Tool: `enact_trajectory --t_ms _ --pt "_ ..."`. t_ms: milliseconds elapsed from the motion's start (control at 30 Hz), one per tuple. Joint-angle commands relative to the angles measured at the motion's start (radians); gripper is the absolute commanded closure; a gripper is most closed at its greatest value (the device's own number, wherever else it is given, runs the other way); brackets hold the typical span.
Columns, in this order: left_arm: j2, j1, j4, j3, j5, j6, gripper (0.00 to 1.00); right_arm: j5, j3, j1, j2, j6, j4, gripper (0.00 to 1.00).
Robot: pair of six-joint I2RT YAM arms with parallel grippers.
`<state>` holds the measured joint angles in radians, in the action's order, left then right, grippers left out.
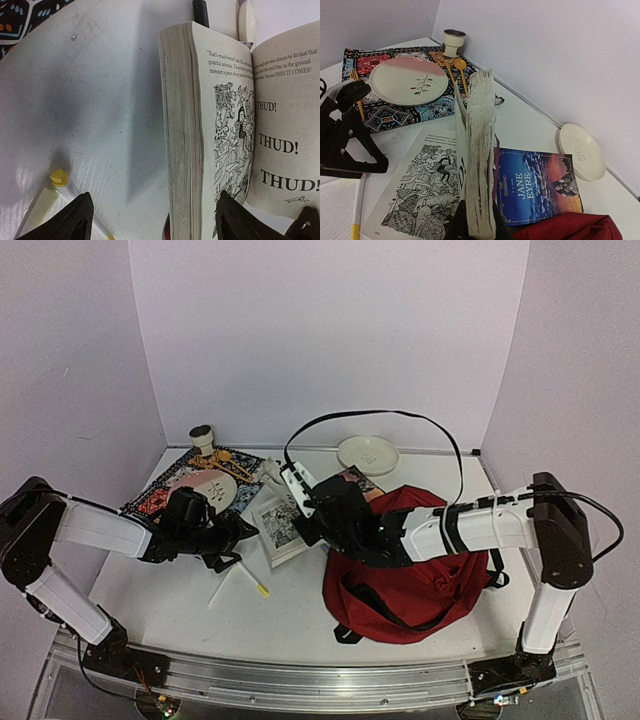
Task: Pack the student bag
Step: Pass from the left arm to the right, then pass from the right arm to the left
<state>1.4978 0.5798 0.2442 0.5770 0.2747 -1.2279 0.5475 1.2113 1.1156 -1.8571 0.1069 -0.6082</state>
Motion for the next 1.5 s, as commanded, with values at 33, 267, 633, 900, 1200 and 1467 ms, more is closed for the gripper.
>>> enact_trajectory --t_ms 33,267,633,900,1200,1467 --pt "0.015 0.015 0.148 0.041 0.034 -0.048 0.10 0.045 0.062 0.000 0.087 -0.072 -0.062 1.00" --pt "0.069 0.028 0.250 0.029 0.058 -0.112 0.09 0.027 0.058 0.000 0.115 -0.146 -0.059 1.00" --pt "0.105 0.051 0.329 0.020 0.053 -0.163 0.09 0.023 0.063 0.000 0.177 -0.176 -0.054 1.00" --pt "0.134 0.068 0.461 0.020 0.075 -0.227 0.12 0.007 0.048 0.000 0.208 -0.212 -0.055 1.00" --pt "0.123 0.090 0.580 0.025 0.082 -0.256 0.26 -0.019 0.033 0.000 0.231 -0.219 -0.052 1.00" --pt "0.065 0.091 0.668 -0.011 0.061 -0.243 0.60 -0.149 0.003 0.000 0.251 -0.144 -0.012 1.00"
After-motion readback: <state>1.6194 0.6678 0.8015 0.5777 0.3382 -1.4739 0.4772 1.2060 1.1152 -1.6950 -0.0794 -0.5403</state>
